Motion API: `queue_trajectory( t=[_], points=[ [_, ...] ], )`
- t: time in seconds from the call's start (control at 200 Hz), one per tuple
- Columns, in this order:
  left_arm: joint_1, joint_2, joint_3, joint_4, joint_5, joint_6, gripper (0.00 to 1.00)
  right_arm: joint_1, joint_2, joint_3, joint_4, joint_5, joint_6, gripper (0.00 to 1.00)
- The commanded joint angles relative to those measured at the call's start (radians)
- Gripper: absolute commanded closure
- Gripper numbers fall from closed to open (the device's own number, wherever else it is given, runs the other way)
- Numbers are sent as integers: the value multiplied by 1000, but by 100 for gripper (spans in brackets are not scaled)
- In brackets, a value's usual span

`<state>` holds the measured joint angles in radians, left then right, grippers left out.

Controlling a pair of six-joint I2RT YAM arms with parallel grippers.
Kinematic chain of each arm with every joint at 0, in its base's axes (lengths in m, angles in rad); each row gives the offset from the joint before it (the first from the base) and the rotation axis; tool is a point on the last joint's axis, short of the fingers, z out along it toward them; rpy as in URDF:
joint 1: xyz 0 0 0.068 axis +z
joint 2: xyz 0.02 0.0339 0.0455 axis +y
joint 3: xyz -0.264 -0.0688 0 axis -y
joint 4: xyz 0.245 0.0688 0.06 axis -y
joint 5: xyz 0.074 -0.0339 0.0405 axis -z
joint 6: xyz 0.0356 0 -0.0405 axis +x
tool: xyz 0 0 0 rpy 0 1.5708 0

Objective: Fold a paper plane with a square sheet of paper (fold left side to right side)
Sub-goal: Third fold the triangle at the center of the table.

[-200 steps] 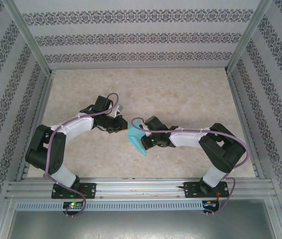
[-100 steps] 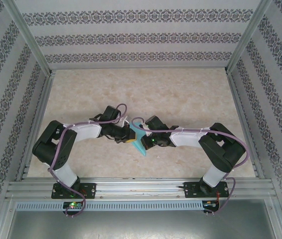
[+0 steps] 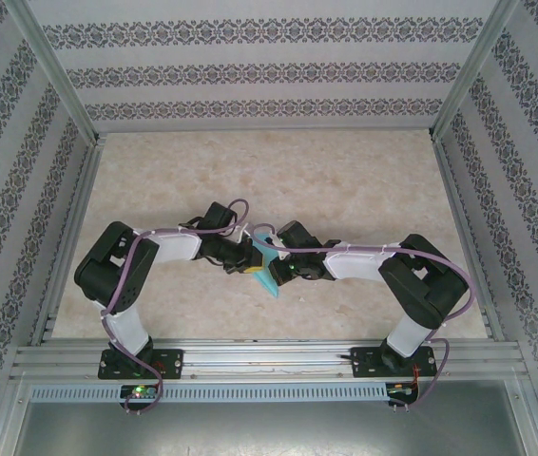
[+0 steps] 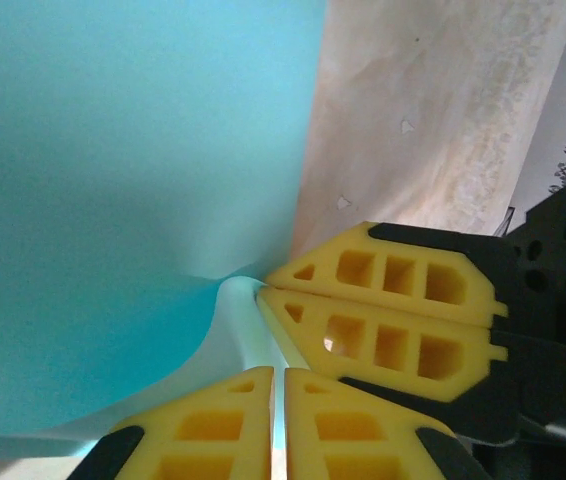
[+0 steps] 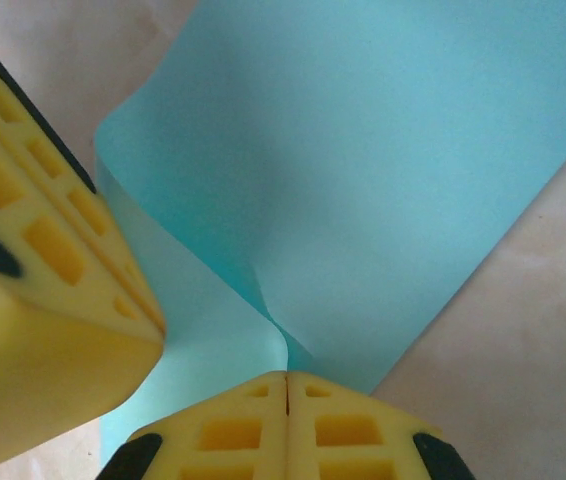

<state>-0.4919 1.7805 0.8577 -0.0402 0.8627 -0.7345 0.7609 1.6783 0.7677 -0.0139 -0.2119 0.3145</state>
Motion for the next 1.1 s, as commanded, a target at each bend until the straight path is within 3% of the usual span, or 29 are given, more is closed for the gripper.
queue_trajectory(
  t=[0.0, 1.094],
  points=[
    [-17, 19, 22, -12, -7, 20, 89, -3, 46, -21, -77, 2, -12, 100],
    [-17, 79, -24, -61, -85, 44, 90, -5, 46, -16, -93, 14, -16, 100]
  ],
)
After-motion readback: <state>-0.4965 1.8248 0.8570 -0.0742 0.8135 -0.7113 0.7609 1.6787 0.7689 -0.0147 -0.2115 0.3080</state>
